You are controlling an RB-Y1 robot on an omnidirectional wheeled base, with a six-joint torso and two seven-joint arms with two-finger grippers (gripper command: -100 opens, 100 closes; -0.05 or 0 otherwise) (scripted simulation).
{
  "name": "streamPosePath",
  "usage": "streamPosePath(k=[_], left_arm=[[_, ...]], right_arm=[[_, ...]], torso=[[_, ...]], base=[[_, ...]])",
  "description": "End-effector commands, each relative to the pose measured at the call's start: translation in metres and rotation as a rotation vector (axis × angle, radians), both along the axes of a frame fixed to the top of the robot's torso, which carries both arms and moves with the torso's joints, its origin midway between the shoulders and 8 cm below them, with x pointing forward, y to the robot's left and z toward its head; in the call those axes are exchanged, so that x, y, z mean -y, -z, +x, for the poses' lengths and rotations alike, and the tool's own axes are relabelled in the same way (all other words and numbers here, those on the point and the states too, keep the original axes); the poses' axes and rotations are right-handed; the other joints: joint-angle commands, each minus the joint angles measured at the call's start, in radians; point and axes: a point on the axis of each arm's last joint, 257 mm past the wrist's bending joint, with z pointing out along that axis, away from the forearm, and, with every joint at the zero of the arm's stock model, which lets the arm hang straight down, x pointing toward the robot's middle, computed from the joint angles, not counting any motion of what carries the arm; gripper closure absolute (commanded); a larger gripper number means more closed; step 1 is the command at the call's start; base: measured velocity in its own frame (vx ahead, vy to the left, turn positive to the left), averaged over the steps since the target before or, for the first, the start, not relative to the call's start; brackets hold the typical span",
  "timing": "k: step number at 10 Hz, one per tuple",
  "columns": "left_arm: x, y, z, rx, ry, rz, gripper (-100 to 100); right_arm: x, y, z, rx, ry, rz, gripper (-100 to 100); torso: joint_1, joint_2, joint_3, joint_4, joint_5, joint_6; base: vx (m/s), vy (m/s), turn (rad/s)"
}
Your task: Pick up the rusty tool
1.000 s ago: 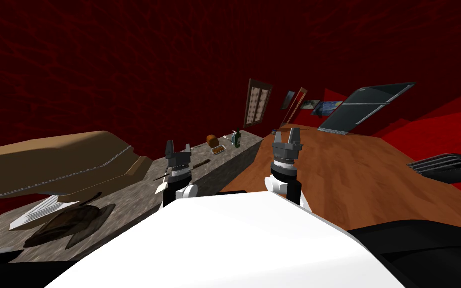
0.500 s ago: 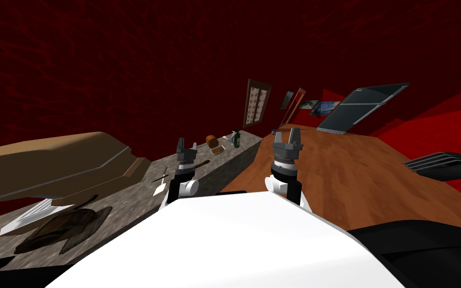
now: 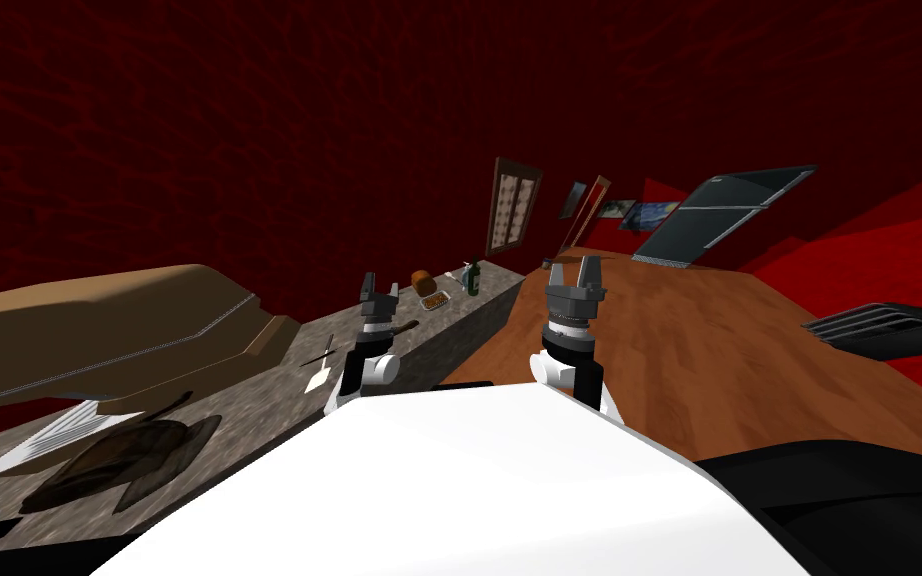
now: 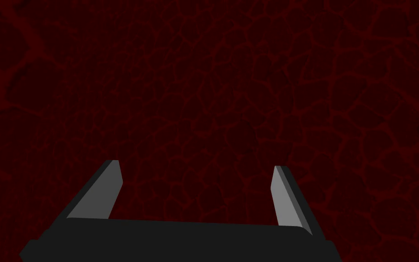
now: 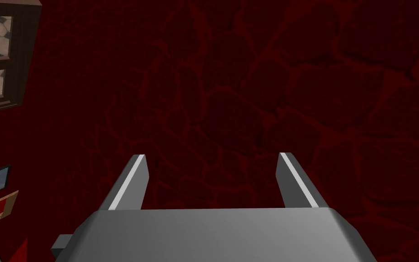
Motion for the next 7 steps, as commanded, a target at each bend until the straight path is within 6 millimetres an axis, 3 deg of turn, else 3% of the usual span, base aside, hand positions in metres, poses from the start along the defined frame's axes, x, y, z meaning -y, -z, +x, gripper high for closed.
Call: streamPosePath(k=[1,7], left_arm=[[-0.0001,0.0,0.0001,0.0,0.0,0.0,-100],[-0.0048,0.006,0.008,-0.041,0.022,-0.026,-100]], right_arm=[[0.0,0.0,0.0,0.0,0.0,0.0,0],[0.0,0.0,0.0,0.0,0.0,0.0,0]], torso=[[0.0,0.0,0.0,0.0,0.0,0.0],[0.001,0.001,0.001,0.0,0.0,0.0]], base=[[-0.014,0.014,0.045],[-0.008,0.003,-0.012]])
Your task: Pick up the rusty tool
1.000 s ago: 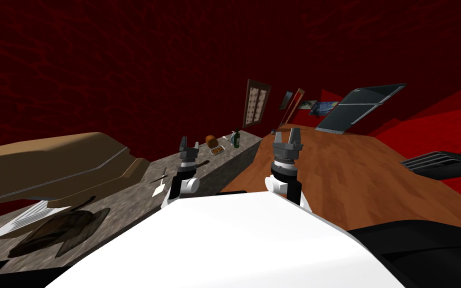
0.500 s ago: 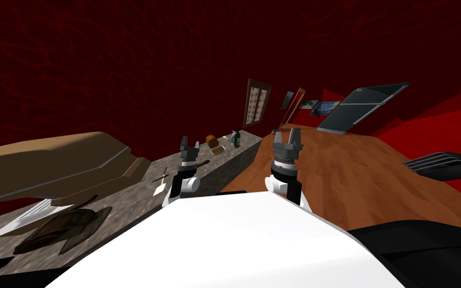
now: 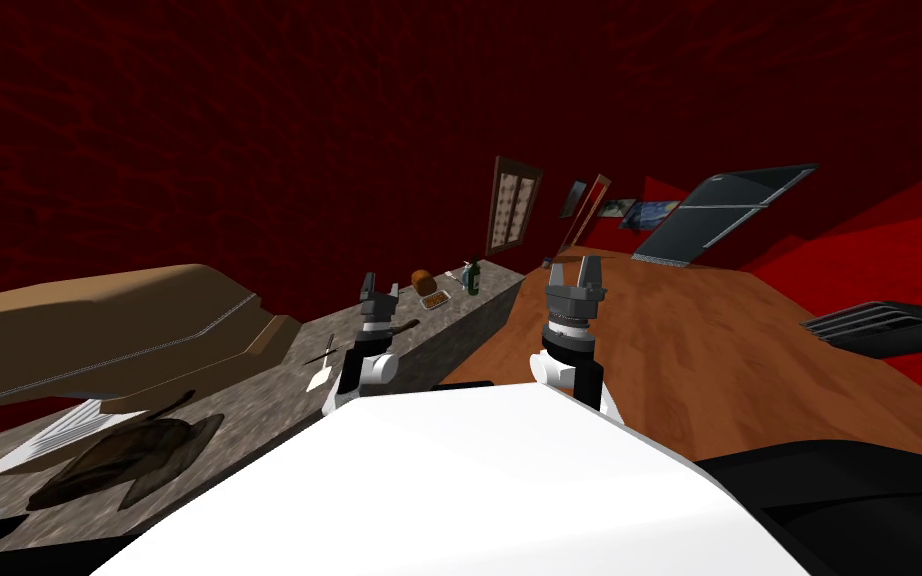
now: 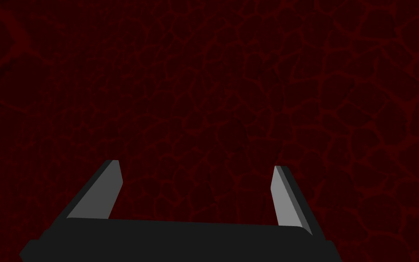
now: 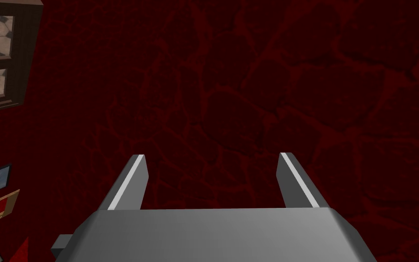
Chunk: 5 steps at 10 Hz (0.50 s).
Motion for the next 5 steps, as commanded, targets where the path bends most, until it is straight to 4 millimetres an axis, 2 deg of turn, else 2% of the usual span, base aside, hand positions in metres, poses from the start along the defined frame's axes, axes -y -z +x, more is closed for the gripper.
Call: streamPosePath(k=[1,5], left_arm=[[-0.003,0.004,0.006,-0.032,0.017,-0.019,-100],[-0.013,0.018,0.023,-0.128,0.068,-0.081,-100]], right_arm=[[0.0,0.0,0.0,0.0,0.0,0.0,0],[0.0,0.0,0.0,0.0,0.0,0.0,0]], torso=[[0.0,0.0,0.0,0.0,0.0,0.0],[0.002,0.001,0.001,0.0,0.001,0.0]], base=[[-0.049,0.031,0.002],[-0.055,0.051,0.003]])
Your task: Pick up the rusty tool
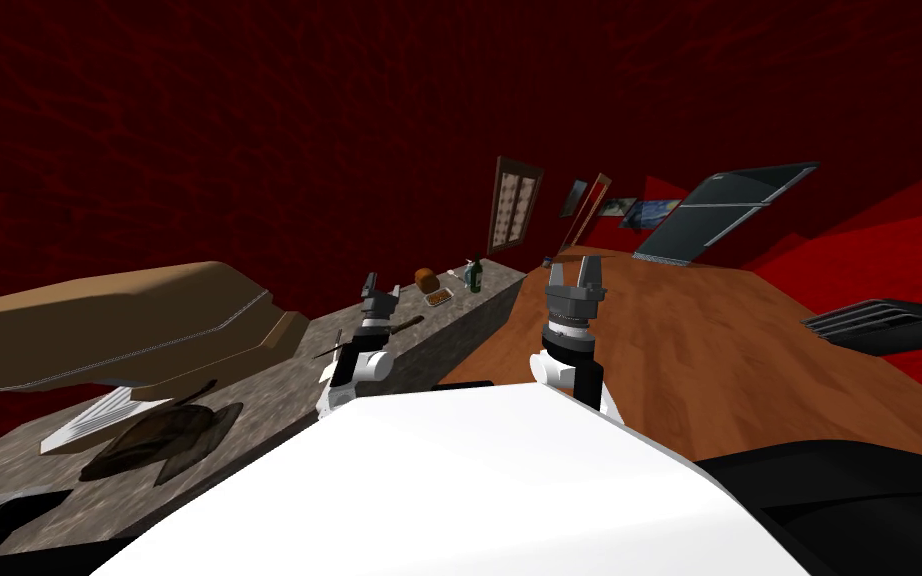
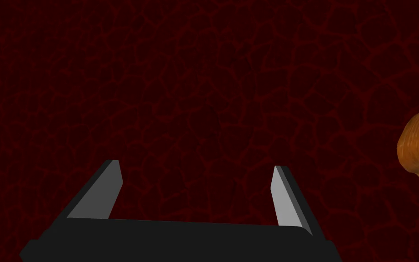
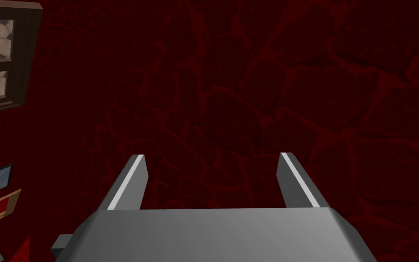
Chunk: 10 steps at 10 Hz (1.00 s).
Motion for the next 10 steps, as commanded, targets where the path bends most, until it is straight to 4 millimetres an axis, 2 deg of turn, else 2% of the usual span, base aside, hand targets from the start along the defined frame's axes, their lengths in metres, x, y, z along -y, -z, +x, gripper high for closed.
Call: streamPosePath(k=[1,10], left_arm=[[-0.001,0.003,0.003,-0.022,0.01,-0.012,-100],[-0.017,0.034,0.033,-0.227,0.113,-0.133,-100]], right_arm=[[0.0,0.0,0.0,0.0,0.0,0.0,0],[0.0,0.0,0.0,0.0,0.0,0.0,0]], torso=[[0.0,0.0,0.0,0.0,0.0,0.0],[-0.002,-0.002,-0.001,0.0,0.0,0.0]], base=[[-0.044,0.038,0.0],[-0.037,0.045,-0.003]])
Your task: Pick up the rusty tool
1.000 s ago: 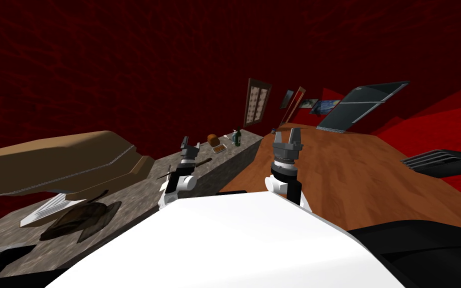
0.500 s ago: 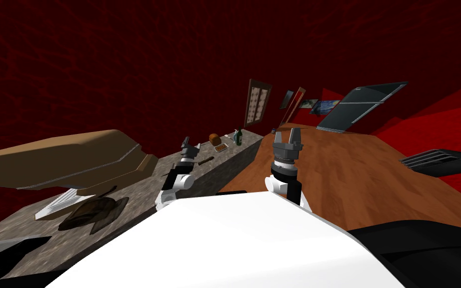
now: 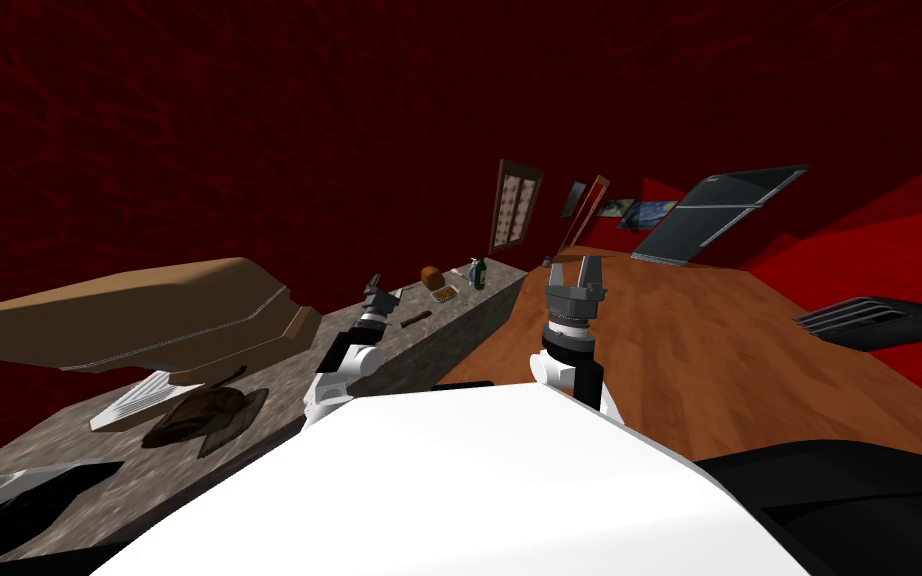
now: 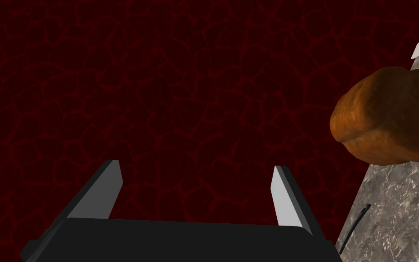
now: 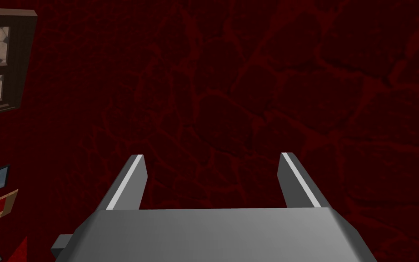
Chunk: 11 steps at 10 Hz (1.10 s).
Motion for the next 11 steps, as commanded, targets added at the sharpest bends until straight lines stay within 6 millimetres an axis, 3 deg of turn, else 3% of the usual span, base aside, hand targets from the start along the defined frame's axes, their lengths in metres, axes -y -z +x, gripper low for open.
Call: streamPosePath(k=[1,11], left_arm=[[-0.001,0.007,0.003,-0.033,0.011,-0.011,-100],[-0.01,0.066,0.027,-0.322,0.104,-0.116,-100]], right_arm=[[0.0,0.0,0.0,0.0,0.0,0.0,0],[0.0,0.0,0.0,0.0,0.0,0.0,0]], torso=[[0.0,0.0,0.0,0.0,0.0,0.0],[-0.001,-0.001,-0.001,0.0,0.0,0.0]], base=[[-0.021,0.031,-0.008],[-0.019,0.025,-0.023]])
